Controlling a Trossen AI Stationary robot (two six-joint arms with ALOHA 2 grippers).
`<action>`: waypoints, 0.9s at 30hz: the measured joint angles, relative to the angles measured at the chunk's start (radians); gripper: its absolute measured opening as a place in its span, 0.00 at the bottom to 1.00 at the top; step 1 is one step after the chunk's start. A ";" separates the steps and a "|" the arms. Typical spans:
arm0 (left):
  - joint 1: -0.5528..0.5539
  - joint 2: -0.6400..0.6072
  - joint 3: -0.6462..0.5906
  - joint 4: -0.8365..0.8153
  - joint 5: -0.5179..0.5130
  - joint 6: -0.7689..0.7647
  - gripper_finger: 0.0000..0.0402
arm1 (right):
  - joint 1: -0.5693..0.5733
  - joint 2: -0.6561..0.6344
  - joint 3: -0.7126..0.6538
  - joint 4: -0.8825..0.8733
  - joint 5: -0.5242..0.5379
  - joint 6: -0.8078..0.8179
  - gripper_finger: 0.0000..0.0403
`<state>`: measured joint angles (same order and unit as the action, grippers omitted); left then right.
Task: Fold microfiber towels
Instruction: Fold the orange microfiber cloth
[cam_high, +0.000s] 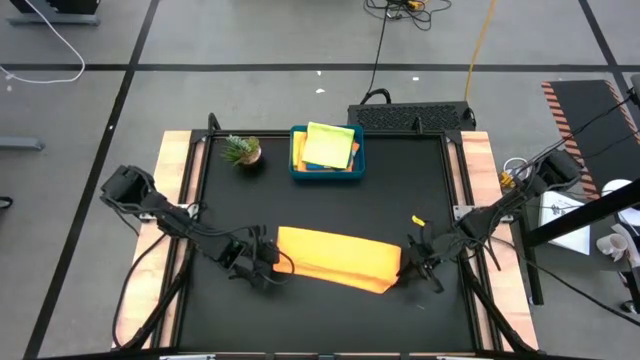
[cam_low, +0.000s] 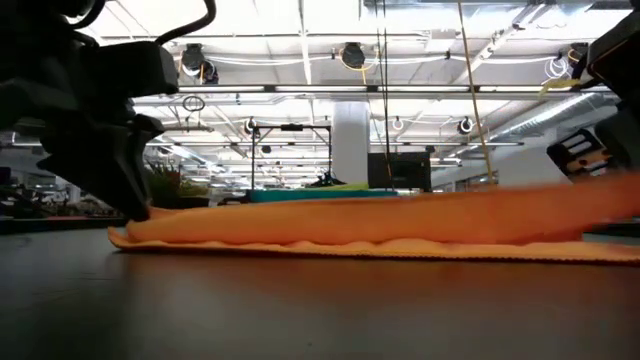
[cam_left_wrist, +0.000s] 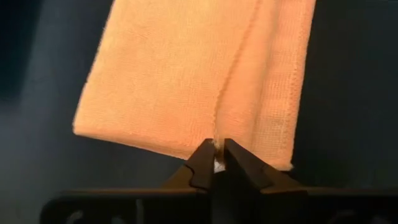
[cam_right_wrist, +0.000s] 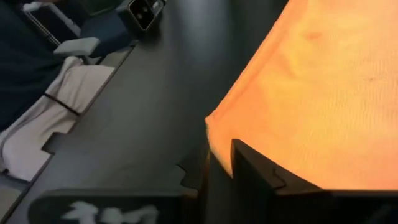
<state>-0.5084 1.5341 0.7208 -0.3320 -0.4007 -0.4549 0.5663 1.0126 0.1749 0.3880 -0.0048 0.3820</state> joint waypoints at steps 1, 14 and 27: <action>0.000 0.000 0.000 0.000 0.012 -0.001 0.11 | 0.000 0.001 0.000 0.001 -0.002 0.007 0.15; -0.001 -0.078 0.009 0.071 -0.004 -0.011 0.22 | -0.002 0.000 0.000 -0.003 0.040 0.040 0.27; 0.027 -0.066 -0.021 0.180 -0.055 0.040 0.22 | -0.036 0.000 0.001 -0.016 0.192 0.010 0.26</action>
<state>-0.4811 1.4685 0.6996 -0.1522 -0.4557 -0.4149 0.5301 1.0122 0.1755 0.3718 0.1869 0.3925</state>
